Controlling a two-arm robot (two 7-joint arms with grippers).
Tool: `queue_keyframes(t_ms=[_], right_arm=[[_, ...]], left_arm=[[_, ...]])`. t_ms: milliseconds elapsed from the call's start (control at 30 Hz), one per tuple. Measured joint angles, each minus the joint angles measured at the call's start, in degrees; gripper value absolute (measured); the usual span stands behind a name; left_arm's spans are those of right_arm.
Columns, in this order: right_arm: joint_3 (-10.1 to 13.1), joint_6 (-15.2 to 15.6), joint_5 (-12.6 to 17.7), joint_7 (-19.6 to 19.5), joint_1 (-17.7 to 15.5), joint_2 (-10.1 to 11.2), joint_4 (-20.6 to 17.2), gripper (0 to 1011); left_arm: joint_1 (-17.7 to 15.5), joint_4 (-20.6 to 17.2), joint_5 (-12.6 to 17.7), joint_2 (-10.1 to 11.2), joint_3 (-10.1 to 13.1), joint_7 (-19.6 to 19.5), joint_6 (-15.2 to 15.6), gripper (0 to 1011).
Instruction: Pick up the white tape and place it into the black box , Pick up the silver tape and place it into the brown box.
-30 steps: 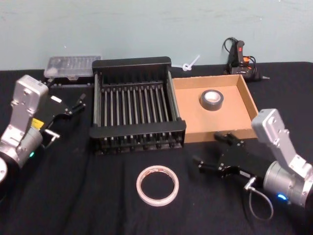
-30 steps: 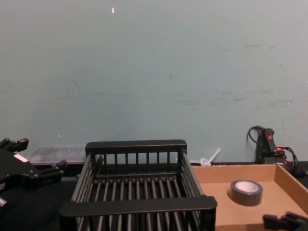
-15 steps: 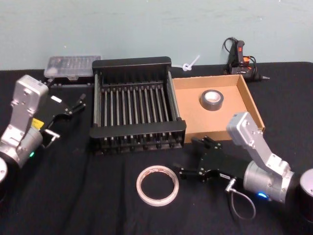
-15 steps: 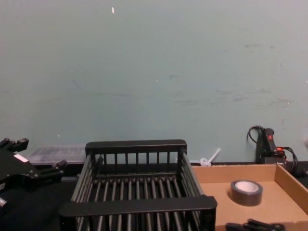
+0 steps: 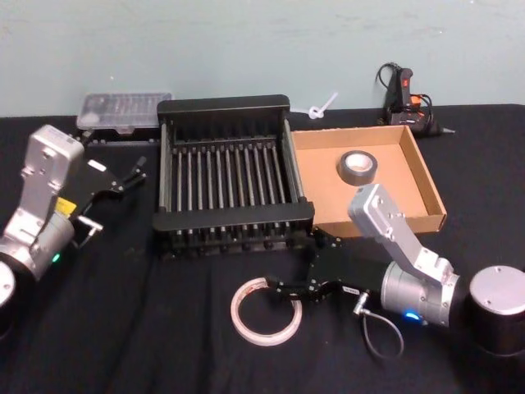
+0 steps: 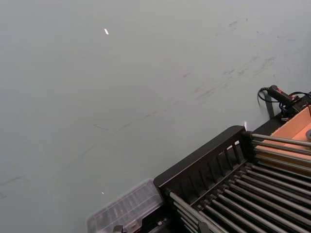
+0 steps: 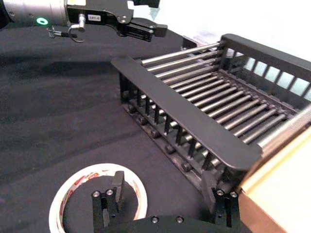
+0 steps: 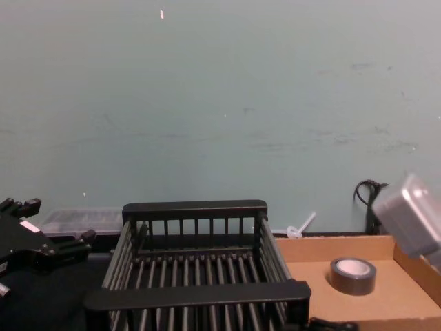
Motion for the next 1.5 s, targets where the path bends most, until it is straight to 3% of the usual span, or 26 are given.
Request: queue_keyframes(t_ms=[500, 1500], right_arm=[[-2.34, 0.07, 0.39, 0.92, 2.39, -1.09, 3.48, 1003], [-4.0, -0.06, 0.8, 1.53, 1.97, -0.28, 3.96, 1003]], left_arm=[[0.0, 0.0, 0.0, 0.0, 0.0, 0.0, 0.0, 1001], [0.0, 0.0, 0.0, 0.0, 0.0, 0.0, 0.0, 1001]])
